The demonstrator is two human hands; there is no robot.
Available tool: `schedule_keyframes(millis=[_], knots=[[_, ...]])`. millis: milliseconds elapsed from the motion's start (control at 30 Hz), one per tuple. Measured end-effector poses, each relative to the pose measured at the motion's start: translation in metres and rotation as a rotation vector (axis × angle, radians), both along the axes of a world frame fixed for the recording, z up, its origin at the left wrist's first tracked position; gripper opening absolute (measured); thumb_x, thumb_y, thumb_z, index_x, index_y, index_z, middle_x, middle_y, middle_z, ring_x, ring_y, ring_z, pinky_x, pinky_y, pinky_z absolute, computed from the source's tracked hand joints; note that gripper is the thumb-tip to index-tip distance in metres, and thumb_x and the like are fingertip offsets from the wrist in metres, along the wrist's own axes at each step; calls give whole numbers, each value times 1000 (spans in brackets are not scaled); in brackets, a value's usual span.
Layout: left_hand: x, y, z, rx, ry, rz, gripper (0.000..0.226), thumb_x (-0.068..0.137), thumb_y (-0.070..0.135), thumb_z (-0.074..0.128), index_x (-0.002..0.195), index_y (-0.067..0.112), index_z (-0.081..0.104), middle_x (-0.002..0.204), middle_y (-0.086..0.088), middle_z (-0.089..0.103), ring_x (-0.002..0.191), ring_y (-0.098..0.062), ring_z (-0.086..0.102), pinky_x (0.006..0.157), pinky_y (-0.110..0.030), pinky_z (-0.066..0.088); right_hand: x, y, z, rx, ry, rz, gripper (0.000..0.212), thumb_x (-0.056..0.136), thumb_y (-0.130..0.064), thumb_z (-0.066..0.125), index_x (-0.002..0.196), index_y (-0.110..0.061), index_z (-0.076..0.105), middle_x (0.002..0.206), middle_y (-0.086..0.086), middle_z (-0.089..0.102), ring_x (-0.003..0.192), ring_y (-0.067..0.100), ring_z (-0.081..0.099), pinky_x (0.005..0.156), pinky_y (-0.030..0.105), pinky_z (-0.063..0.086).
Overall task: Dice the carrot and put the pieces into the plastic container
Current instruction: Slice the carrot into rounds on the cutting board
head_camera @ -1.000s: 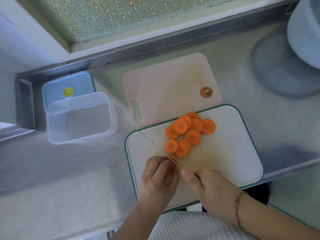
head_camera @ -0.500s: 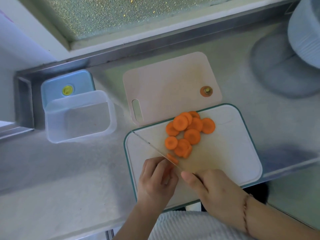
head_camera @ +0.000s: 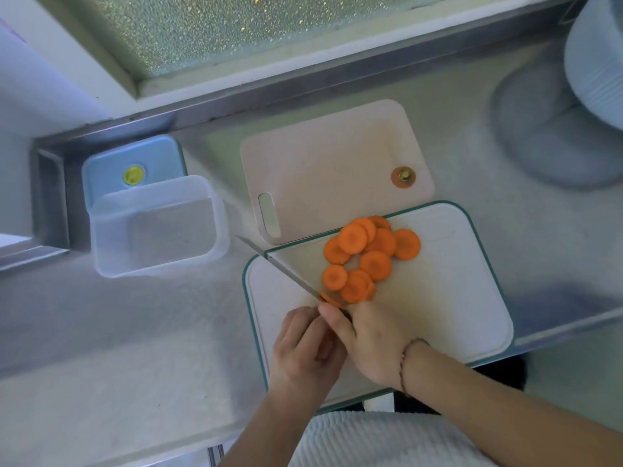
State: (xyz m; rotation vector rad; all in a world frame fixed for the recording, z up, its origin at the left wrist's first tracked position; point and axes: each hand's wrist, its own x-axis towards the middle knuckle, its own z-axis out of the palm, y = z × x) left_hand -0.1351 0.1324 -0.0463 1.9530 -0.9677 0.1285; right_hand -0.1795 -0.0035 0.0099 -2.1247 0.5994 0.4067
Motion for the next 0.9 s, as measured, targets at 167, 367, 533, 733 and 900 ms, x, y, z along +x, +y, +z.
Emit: schedule_keyframes(millis=[167,367,533,733,900], knots=[[-3,1,-4,-1,-1,31,33,75,1,80,102,11,64,110,-2,60,85,-26,68,72,-35,57,0,-4,12,85,-14,-22,81,82,-77,16,73,-10,60,55,5,58,51,15,56,53,33,46],[-4,0,-6,6,29,122,29,71,6,85,96,9,70,104,-2,63,78,-23,69,63,-34,57,-27,-9,45,97,-26,15,67,88,-71,24,54,-15,36,46,0,37,44,14,38,51,34,35],[-2,-1,-3,2,24,95,31,76,11,82,100,16,62,105,3,59,76,-21,66,63,-32,57,-35,-8,43,63,36,15,70,82,-77,19,54,-15,39,46,0,40,45,11,41,52,31,38],[-2,-3,0,-9,37,73,18,86,18,74,97,17,61,104,4,58,74,-21,65,62,-30,55,-33,-8,41,51,100,30,71,80,-77,16,54,-16,40,46,1,42,46,12,43,54,31,39],[-2,-3,-3,-5,33,61,18,88,17,74,89,16,56,103,3,57,70,-24,65,60,-31,54,-17,-1,23,-19,120,38,76,75,-78,8,56,-14,44,48,1,47,47,13,48,53,31,43]])
